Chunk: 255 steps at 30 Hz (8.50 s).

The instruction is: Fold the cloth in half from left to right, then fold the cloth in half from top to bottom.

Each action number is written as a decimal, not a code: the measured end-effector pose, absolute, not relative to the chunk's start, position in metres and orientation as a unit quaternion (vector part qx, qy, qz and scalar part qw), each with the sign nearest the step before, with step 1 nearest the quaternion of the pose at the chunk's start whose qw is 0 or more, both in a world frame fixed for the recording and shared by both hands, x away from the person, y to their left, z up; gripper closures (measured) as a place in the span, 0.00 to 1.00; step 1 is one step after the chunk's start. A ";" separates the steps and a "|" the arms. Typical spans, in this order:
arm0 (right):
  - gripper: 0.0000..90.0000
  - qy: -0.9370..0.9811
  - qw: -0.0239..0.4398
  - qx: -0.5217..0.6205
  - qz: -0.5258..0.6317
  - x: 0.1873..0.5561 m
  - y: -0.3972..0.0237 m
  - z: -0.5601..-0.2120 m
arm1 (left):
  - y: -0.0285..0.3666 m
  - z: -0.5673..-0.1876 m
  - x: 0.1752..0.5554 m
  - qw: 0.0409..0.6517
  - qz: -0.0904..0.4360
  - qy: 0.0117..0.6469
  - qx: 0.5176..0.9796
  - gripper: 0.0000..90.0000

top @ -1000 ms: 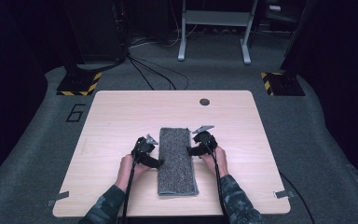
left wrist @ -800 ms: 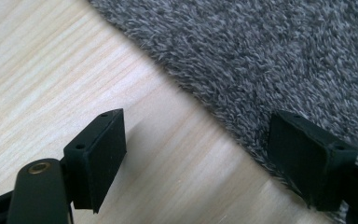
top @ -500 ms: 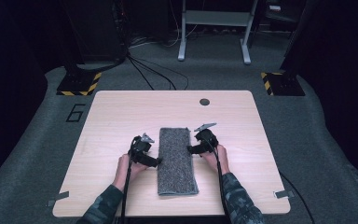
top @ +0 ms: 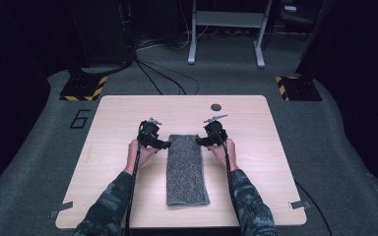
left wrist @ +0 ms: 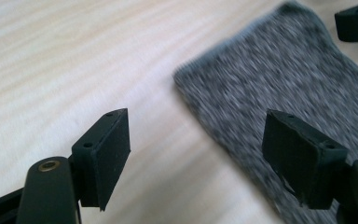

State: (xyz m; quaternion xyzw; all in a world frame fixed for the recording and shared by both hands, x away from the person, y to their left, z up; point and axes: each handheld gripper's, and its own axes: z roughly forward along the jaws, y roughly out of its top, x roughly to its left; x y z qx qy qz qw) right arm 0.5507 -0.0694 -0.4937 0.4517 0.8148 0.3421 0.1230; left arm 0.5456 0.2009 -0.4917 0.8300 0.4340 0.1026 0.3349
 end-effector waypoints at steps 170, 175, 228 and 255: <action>0.22 0.846 0.188 0.370 0.335 0.406 -0.087 -0.515 | 0.175 -0.512 0.417 0.322 0.125 0.317 0.883 0.23; 0.22 0.848 0.194 0.363 0.333 0.406 -0.089 -0.518 | 0.177 -0.514 0.416 0.322 0.130 0.317 0.883 0.23; 0.12 0.800 0.205 0.427 0.370 0.394 -0.160 -0.491 | 0.249 -0.498 0.399 0.370 0.168 0.402 0.821 0.10; 0.16 0.756 0.240 0.510 0.333 0.368 -0.242 -0.528 | 0.319 -0.531 0.378 0.340 0.216 0.485 0.777 0.09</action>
